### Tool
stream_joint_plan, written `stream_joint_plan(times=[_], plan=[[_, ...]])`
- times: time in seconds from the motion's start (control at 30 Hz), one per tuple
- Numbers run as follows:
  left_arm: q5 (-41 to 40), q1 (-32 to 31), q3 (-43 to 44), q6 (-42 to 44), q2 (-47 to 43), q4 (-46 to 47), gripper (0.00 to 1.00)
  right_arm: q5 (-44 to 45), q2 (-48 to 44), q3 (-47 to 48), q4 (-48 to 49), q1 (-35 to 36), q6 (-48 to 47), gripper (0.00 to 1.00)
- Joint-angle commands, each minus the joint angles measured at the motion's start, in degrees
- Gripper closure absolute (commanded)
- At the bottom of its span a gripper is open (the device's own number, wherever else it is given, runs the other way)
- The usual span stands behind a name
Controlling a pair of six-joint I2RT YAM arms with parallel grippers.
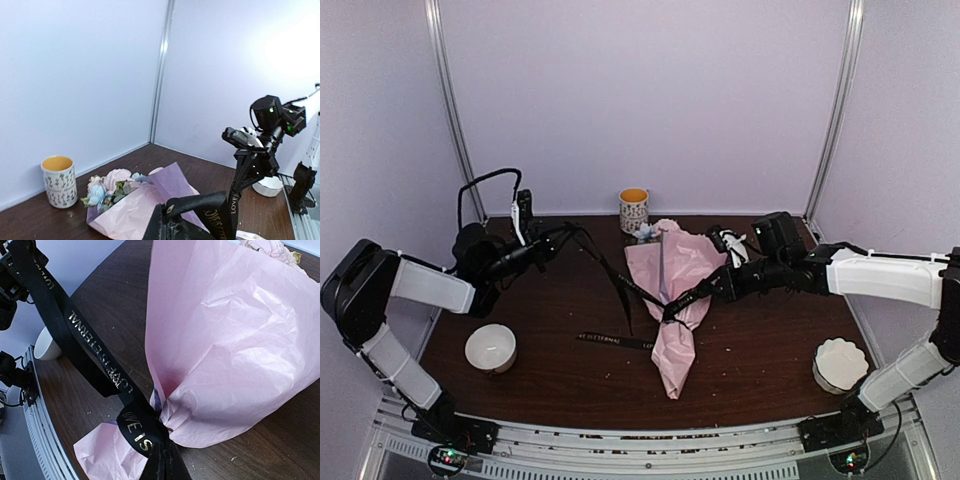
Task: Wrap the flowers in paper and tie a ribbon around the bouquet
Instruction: Cross the half-tied ribbon over the folded bouquet.
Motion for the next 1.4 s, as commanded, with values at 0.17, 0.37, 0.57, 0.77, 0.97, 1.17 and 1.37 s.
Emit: stream_joint_plan(times=[0.17,0.37,0.57,0.77,0.97,1.17,1.37], plan=[[0.12,-7.06,-1.01,6.64,-5.08,-4.98,1.0,-0.03,0.56,1.3,-1.48,-0.26,-0.86,1.0],[0.48,-22.45,9.51,34.42,-9.18,-43.73,1.0,-2.85,2.45,4.53,-0.62,-0.01,-0.3,1.0],[-0.79,-32.2,23.77,45.73,-2.7,-65.16,1.0,-5.09,6.71,11.23,-3.33,1.48,-1.55,1.0],[1.73,-36.95,37.52,47.04,8.02,-71.85,1.0,-5.3,7.35,14.83,-5.28,1.93,-2.36,1.0],[0.5,-39.35,48.6,48.41,19.47,-75.81,0.99,-4.86,7.14,16.34,-8.29,2.18,-3.87,1.0],[-11.38,-39.42,52.89,51.62,23.8,-79.9,0.74,-4.2,6.72,17.13,-10.0,2.2,-4.71,1.0],[-13.95,-39.42,52.3,59.92,19.31,-89.9,0.38,-3.68,6.9,17.76,-11.04,2.56,-5.24,1.0]])
